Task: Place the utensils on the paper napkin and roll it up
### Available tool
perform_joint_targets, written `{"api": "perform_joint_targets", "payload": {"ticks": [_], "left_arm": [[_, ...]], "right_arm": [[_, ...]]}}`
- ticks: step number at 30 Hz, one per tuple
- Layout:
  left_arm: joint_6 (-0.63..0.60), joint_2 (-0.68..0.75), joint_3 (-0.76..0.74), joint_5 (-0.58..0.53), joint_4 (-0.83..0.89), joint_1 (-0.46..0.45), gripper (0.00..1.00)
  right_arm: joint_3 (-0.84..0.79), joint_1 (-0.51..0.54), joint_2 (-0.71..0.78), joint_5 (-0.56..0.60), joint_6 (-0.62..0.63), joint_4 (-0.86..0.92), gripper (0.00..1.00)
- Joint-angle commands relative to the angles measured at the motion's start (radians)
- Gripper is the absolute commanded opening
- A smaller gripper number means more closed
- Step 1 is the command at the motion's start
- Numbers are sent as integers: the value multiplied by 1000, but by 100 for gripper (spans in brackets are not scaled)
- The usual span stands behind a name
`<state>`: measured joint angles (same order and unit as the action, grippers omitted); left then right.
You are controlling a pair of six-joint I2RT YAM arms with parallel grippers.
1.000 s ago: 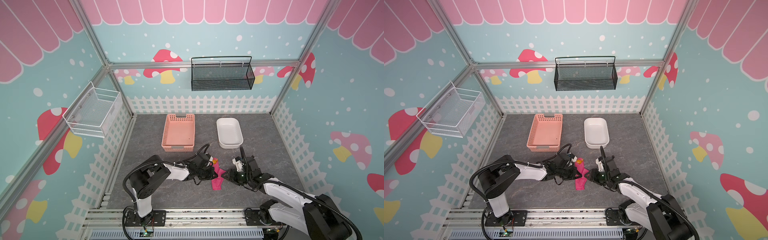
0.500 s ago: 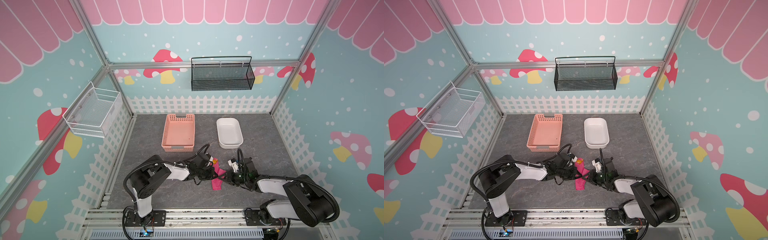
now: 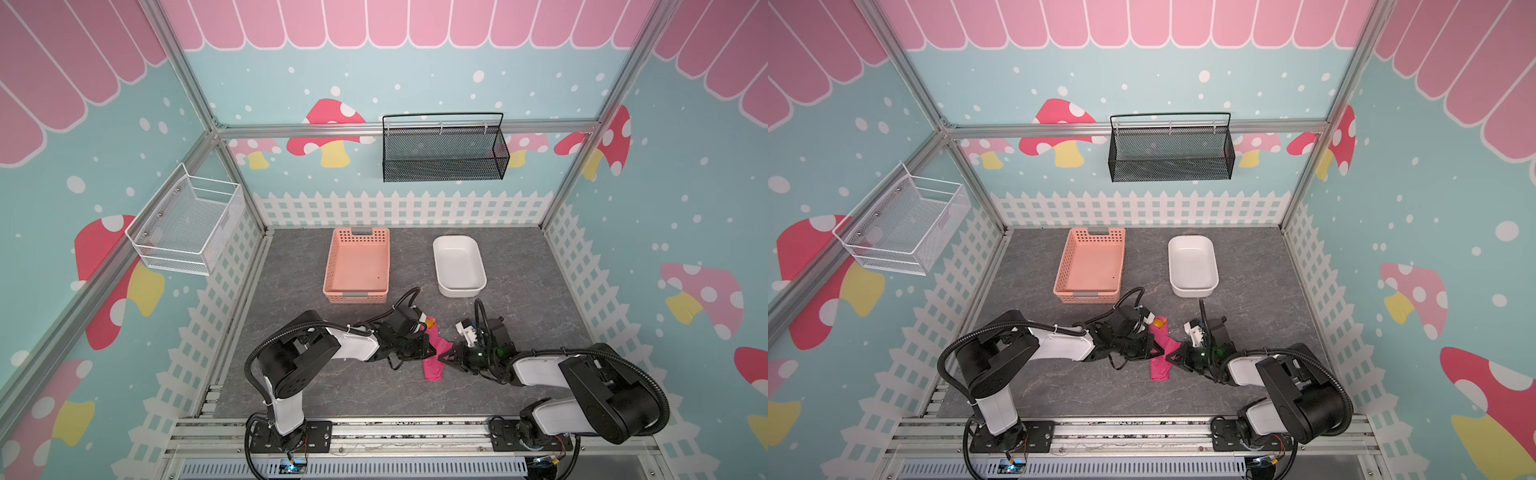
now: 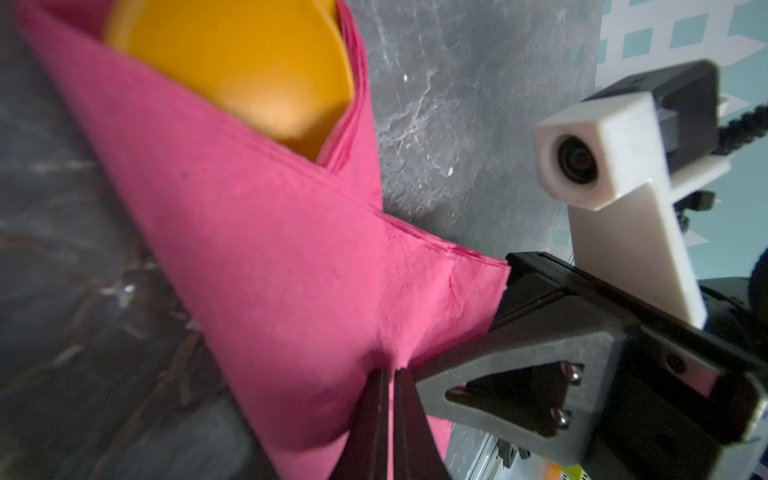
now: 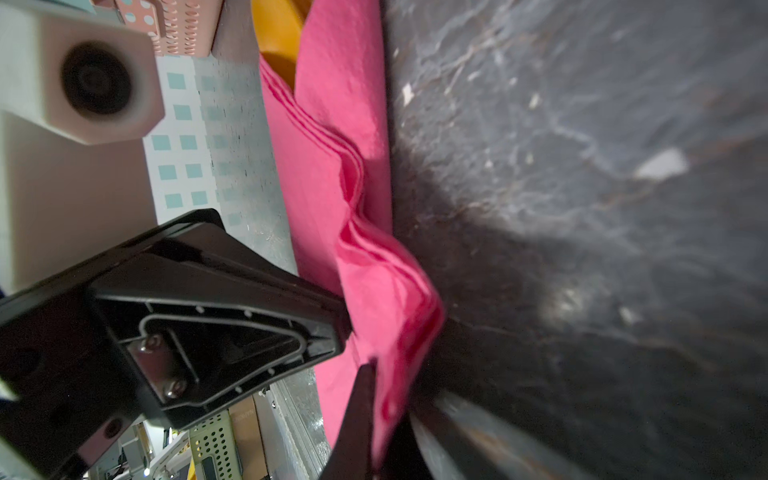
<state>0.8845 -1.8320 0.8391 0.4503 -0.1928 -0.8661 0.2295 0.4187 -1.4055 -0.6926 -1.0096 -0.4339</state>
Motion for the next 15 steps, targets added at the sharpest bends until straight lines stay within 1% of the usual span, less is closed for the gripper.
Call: {"api": "perform_joint_targets", "payload": {"ticks": [1,7,12,15], "left_arm": [[-39,48,62,-46,90,4,10],[-185,37,242,-116,319,10,10],[-287,-40,425,-171,514,13,10],[-322,-88,497,-194,579,12,9]], "right_arm": [[-13,-5,-4,25,33,42,0],[-9,-4,1,20,49,61,0],[0,-4,10,25,57,84,0],[0,-4,15,31,62,97,0]]}}
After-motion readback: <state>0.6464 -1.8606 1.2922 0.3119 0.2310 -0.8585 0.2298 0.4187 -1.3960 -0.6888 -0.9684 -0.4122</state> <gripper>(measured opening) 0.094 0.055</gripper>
